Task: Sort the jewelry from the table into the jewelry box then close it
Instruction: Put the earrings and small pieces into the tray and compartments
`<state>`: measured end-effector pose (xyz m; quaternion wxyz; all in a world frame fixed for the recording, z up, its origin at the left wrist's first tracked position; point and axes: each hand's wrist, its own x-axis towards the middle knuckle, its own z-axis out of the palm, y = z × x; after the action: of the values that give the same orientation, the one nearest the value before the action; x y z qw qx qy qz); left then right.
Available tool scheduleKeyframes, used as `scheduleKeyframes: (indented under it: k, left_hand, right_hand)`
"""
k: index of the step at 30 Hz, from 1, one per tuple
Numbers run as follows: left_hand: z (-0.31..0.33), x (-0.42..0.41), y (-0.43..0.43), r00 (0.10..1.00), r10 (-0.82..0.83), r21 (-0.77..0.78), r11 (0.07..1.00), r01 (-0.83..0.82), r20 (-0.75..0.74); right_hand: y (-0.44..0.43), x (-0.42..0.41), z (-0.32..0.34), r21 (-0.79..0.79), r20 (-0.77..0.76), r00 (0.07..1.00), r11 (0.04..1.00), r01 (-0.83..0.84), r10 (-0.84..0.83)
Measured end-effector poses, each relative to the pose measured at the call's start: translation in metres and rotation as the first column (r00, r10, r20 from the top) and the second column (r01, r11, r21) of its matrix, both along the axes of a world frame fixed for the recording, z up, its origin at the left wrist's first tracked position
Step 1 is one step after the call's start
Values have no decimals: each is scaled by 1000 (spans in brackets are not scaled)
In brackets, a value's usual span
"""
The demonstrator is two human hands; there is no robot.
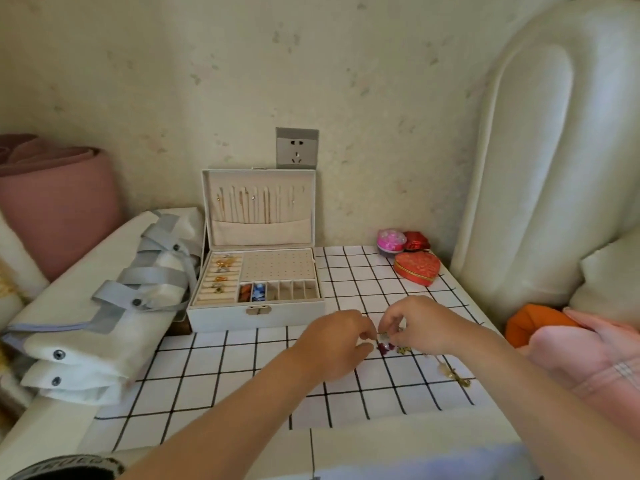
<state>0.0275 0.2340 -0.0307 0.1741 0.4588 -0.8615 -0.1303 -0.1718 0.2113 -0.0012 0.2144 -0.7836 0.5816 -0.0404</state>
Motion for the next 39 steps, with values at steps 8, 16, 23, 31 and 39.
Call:
scheduleKeyframes:
  k: [8, 16, 23, 31, 39]
  left_hand:
    - [-24, -26, -9, 1000, 23, -111, 994, -21, 20]
    - [-28, -30, -9, 993, 106, -76, 991, -109, -45]
    - [-29, -19, -8, 998, 65, -55, 996, -66, -12]
    - [-15, -3, -13, 987, 140, 72, 988, -135, -76]
    - [29, 53, -19, 952, 222, 149, 970, -193, -211]
  right_hand:
    - [-8, -15, -9, 23, -33, 999, 999, -26, 27]
    - [-13, -7, -7, 25, -37, 999, 999, -29, 30]
    - [-14, -4, -3, 16, 71, 997, 1000, 2, -3]
    - [-20, 5, -4, -94, 203, 979, 995, 31, -11]
    - [-35, 43, 12, -203, 338, 941, 978, 39, 33]
